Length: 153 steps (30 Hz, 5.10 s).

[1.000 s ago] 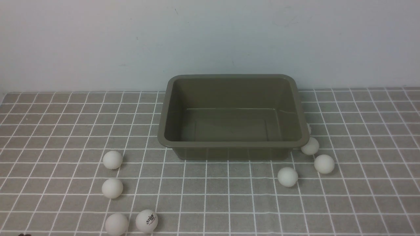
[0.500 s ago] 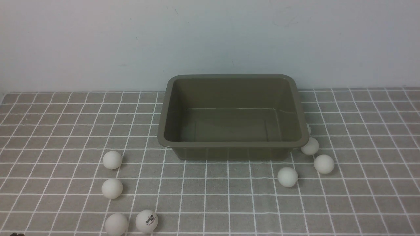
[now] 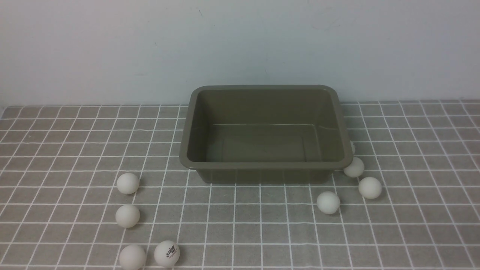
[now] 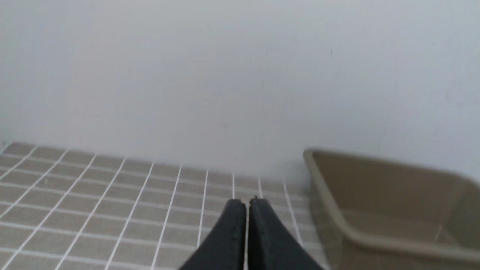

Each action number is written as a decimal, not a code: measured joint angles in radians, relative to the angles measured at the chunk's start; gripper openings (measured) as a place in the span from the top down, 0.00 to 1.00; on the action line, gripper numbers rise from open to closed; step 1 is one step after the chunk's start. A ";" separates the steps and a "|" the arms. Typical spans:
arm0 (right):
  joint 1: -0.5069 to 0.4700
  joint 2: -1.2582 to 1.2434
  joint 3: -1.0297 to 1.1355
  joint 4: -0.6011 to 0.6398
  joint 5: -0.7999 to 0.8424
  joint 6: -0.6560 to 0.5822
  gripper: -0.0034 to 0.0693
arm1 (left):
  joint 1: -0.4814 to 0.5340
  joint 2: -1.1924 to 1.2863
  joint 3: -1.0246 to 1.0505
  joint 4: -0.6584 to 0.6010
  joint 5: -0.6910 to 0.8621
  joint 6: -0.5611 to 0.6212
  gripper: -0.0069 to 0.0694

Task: Put the table tennis balls into the box on the grey coffee tablecloth.
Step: 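Reach for and grasp a ping pong ball on the table beside the basket, then drop the ball into the bin, then reach for and grasp a ping pong ball on the table, then release the ping pong ball into the bin and lift the gripper away, then reach for and grasp a ping pong ball on the table beside the basket, then drop the ball into the bin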

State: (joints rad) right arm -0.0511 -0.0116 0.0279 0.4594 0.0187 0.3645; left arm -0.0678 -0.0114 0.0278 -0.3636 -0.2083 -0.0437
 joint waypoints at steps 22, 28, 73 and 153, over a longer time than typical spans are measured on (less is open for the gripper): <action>0.034 0.816 -0.931 -0.238 0.988 -0.379 0.97 | 0.000 1.217 -0.769 0.065 1.211 0.165 0.92; 0.034 0.943 -0.951 -0.205 1.043 -0.423 0.97 | -0.037 1.415 -0.775 0.090 1.119 0.193 0.92; 0.098 1.476 -1.145 -0.202 0.908 -0.534 0.81 | -0.244 1.624 -1.419 0.168 1.161 0.210 0.47; 0.417 1.692 -1.019 -0.193 0.583 -0.428 0.38 | -0.450 1.959 -1.723 0.502 1.148 -0.028 0.42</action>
State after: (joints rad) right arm 0.3663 1.6801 -0.9911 0.2662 0.6012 -0.0633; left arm -0.5180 1.9472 -1.6956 0.1381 0.9394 -0.0716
